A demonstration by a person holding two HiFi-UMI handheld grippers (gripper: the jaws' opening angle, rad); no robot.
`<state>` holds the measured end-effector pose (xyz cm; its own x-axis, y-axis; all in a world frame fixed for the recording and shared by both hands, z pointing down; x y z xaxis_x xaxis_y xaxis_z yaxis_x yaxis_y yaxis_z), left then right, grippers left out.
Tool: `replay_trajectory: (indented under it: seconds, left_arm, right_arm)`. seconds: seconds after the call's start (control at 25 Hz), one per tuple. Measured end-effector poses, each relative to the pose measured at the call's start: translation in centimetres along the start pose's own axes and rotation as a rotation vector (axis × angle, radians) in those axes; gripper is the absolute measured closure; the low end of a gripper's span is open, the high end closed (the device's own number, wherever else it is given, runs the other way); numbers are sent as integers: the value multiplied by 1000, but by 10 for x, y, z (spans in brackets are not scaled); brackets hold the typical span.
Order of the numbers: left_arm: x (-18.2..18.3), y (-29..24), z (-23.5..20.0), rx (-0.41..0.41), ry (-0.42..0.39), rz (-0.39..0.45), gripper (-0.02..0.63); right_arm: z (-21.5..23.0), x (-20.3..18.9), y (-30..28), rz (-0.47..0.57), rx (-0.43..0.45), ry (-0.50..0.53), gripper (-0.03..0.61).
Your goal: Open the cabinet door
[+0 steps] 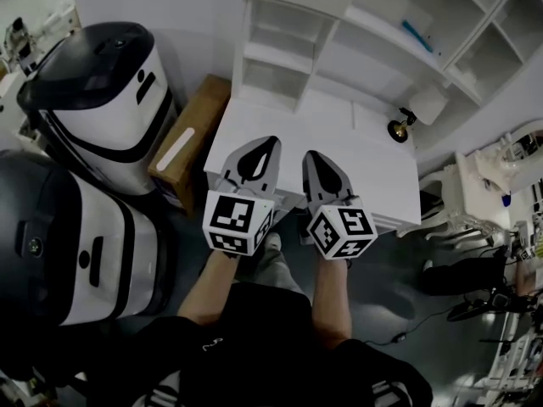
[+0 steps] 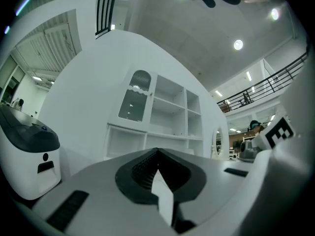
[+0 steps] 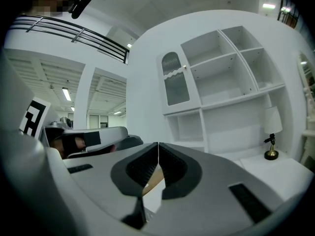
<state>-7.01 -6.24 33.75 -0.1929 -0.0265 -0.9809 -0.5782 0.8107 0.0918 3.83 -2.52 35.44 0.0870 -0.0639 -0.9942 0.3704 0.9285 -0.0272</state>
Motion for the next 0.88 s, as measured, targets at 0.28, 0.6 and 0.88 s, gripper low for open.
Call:
replay_trajectory:
  seconds: [0.28,0.6,0.88]
  left_arm:
    - [-8,-51,5,13,-12,-11,603]
    - [-21,-115,25,1,-19,-48,603]
    - [-37,-162,49,-16,-30,-74,603]
  right_arm:
    - [49,3,-22,1,6,-16,557]
    - [111,9,-35,6,-9,-40,556]
    - [162,14,-32,55,-13,-80,557]
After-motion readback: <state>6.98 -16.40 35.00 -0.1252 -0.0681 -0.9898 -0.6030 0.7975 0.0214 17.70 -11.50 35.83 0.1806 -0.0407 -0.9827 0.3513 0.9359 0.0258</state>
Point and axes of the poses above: the fingertips, and each gripper's own axes: y backward along the fingers, z to its right, x out of its top, the point moved 4 cm from there along y, backward along the fingers, and after that the axes turned 12 degrees about x, right-handed, at the moved point
